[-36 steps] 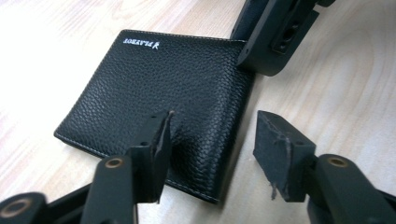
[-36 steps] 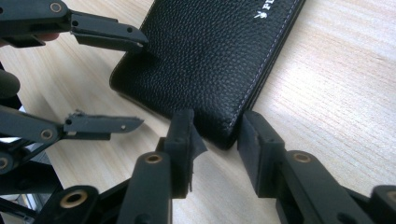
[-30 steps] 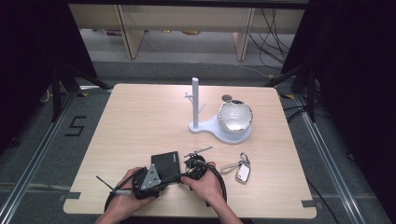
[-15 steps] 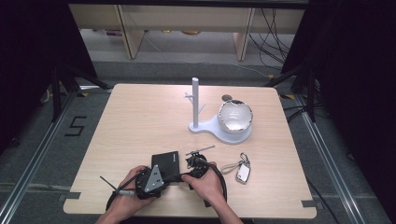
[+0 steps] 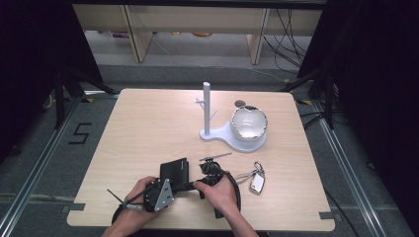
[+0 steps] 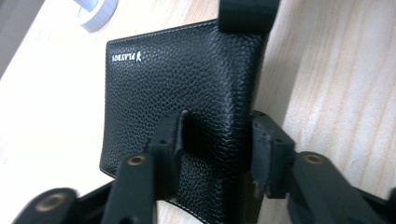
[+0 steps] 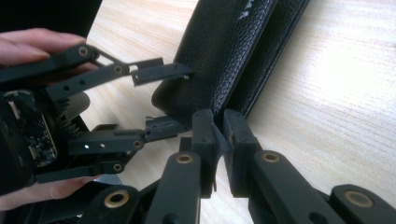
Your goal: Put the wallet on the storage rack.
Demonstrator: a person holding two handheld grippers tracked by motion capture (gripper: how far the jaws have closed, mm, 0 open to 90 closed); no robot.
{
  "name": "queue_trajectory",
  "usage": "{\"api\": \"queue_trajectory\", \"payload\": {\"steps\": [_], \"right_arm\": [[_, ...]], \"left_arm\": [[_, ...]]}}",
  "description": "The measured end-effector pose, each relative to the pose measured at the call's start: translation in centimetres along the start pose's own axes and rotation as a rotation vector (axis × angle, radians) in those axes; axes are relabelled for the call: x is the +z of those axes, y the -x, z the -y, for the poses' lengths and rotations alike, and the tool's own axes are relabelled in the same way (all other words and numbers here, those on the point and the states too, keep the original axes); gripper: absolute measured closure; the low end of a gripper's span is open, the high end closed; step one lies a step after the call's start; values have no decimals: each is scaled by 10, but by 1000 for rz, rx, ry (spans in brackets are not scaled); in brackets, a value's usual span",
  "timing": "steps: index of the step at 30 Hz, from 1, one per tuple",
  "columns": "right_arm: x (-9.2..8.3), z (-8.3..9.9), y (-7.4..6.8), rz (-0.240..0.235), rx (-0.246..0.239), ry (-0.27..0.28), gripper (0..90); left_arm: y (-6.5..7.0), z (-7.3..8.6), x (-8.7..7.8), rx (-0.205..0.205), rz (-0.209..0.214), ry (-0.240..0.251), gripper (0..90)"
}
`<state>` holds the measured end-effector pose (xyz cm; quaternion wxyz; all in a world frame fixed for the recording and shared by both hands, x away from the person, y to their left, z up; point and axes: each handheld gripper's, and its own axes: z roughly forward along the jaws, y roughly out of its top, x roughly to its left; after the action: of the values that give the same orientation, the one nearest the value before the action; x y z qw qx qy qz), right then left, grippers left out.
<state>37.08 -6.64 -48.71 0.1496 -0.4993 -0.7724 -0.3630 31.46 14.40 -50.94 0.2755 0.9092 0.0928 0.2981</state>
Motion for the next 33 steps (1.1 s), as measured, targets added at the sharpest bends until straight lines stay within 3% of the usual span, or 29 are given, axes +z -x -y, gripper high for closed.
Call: {"api": "queue_trajectory", "payload": {"steps": [1, 2, 3, 4, 5, 8, 9, 10, 11, 12, 13, 15, 16, 17, 18, 20, 21, 22, 25, 26, 28, 30, 33], "right_arm": [[0, 0, 1, -11, -12, 15, 849], [-1, 0, -2, -3, 20, 14, 849], [-1, 0, -2, -2, 18, 17, 848], [-2, 0, -4, -9, 60, 2, 846], [-2, -1, -3, -40, 56, -8, 842], [-2, -1, -1, -9, 19, 22, 808], [-4, -2, -3, -11, 35, -7, 778], [-5, -2, -5, 11, -2, 1, 747], [-6, -3, -8, 23, -77, 35, 689], [-8, -3, -12, 48, -107, 43, 658], [-9, -4, -16, 65, -223, 59, 598], [-11, -5, -22, 107, -381, 72, 513], [-13, -5, -26, 162, -464, 73, 488], [-12, -5, -27, 173, -541, 103, 466], [-18, -5, -29, 198, -584, 69, 448], [-21, -6, -29, 224, -691, 93, 436], [-24, -5, -30, 229, -770, 99, 434], [-26, -6, -31, 230, -811, 90, 436], [-30, -4, -37, 210, -865, 71, 450], [-31, -5, -37, 211, -913, 70, 455], [-31, -6, -40, 203, -963, 46, 458], [-31, -6, -45, 200, -1022, 37, 471], [-30, -7, -50, 201, -1073, 6, 516]], "left_arm": [[0, 0, 0, 12, -3, 3, 612], [1, 0, 0, 16, -8, 6, 630], [1, 0, -1, 29, -17, 6, 642], [1, 0, -1, 29, -17, 6, 659], [0, -1, -2, 35, -15, 0, 674], [-2, -1, -3, 33, -25, 15, 720], [-4, -2, -4, 32, -20, 12, 733], [-4, -2, -4, 32, -20, 12, 741], [-8, -4, -5, 34, -17, 14, 751], [-11, -6, -7, 35, -7, 8, 754], [-13, -7, -7, 33, -4, 17, 760], [-19, -9, -10, 40, 13, 16, 767], [-23, -10, -12, 42, 24, 15, 770], [-29, -12, -15, 51, 40, 12, 773], [-34, -13, -18, 59, 57, 8, 776], [-43, -14, -22, 64, 99, 23, 777], [-46, -15, -24, 72, 123, 19, 777], [-51, -17, -27, 97, 139, 20, 779], [-59, -24, -34, 81, 205, 37, 783], [-62, -26, -36, 77, 226, 40, 784], [-68, -31, -39, 81, 284, 17, 785], [-72, -36, -41, 69, 320, 4, 785], [-76, -43, -42, 67, 367, -22, 784]]}}
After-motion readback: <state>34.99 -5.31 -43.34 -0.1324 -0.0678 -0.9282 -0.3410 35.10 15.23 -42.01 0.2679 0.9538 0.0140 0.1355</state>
